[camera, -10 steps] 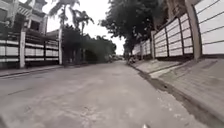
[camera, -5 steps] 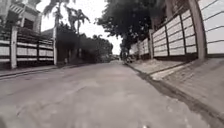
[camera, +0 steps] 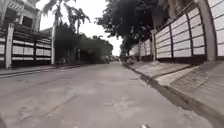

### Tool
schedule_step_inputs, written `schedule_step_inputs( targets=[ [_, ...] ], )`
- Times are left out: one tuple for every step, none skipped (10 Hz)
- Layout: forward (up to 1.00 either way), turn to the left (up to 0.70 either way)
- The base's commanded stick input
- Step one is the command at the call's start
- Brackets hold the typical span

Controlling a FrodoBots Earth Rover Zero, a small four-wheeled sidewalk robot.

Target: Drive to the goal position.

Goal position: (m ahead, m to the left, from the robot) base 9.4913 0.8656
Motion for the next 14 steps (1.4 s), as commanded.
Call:
schedule_step_inputs(
  targets=[
    [0.85, 0.0],
    [0.85, 0.0],
    [0.85, 0.0],
    [0.85, 0.0],
    [0.85, 0.0],
    [0.85, 0.0],
    [0.85, 0.0],
    [0.85, 0.0],
    [0.85, 0.0],
    [0.85, 0.0],
    [0.85, 0.0],
    [0.85, 0.0],
    [0.85, 0.0],
    [0.85, -0.07]
  ],
)
